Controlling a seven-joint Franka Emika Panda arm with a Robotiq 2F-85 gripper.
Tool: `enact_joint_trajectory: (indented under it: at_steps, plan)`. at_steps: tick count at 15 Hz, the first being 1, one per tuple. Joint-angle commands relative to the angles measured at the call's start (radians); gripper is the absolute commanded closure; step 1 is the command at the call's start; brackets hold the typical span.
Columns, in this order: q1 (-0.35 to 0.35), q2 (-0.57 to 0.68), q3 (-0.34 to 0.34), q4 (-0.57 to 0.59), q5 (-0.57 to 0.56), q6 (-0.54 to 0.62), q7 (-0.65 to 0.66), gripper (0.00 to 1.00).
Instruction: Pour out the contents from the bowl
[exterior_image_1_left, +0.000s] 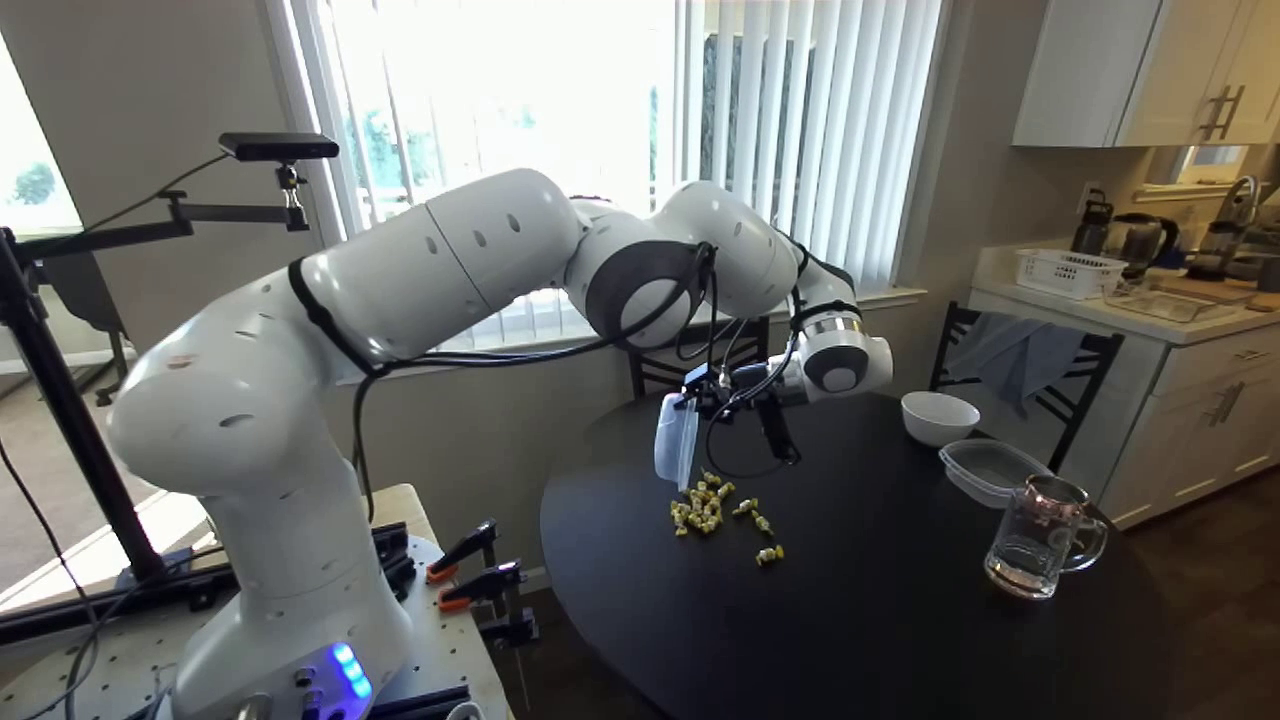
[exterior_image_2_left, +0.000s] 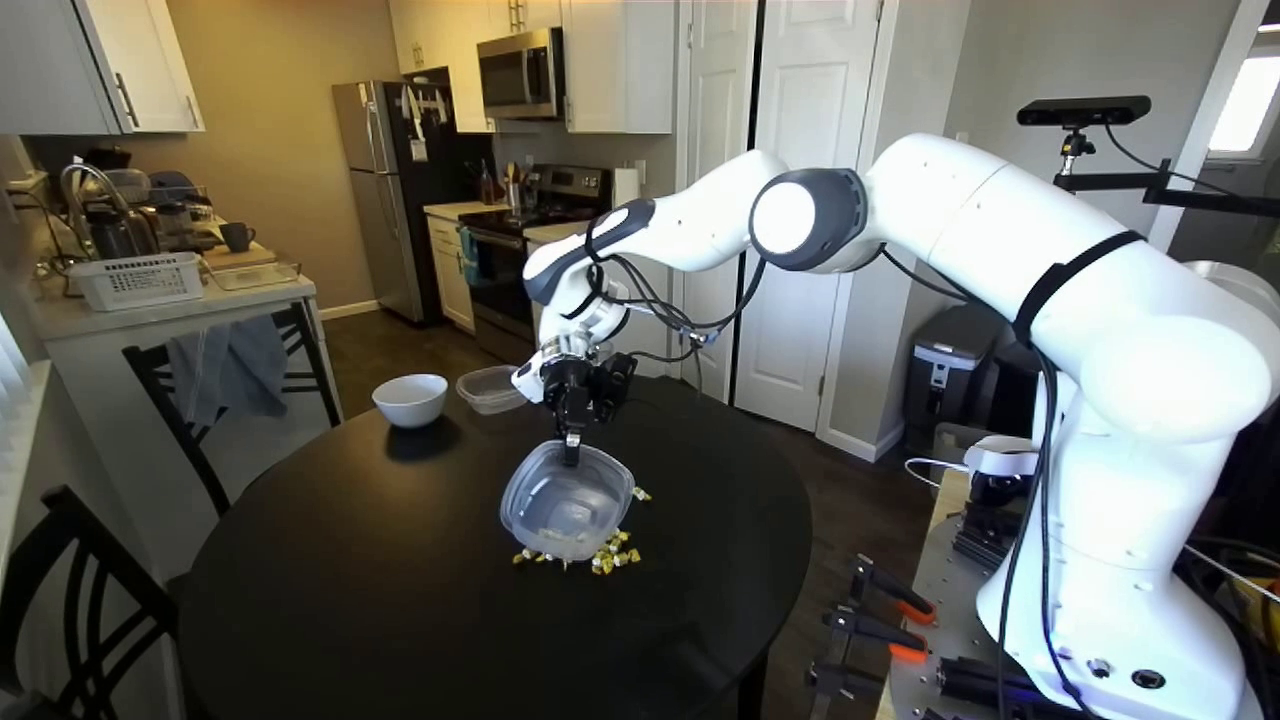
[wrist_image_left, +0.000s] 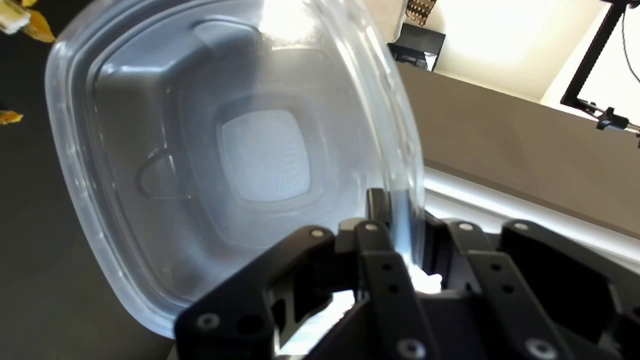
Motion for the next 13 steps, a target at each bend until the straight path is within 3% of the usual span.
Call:
enact_joint_trajectory:
  at_steps: [1,13]
  plan:
    - [0.008,0.008,-0.004,0.030,0.008,-0.011,0.039,0.98]
    - [0.077,-0.027,-0.013,-0.002,-0.014,0.128,0.117,0.98]
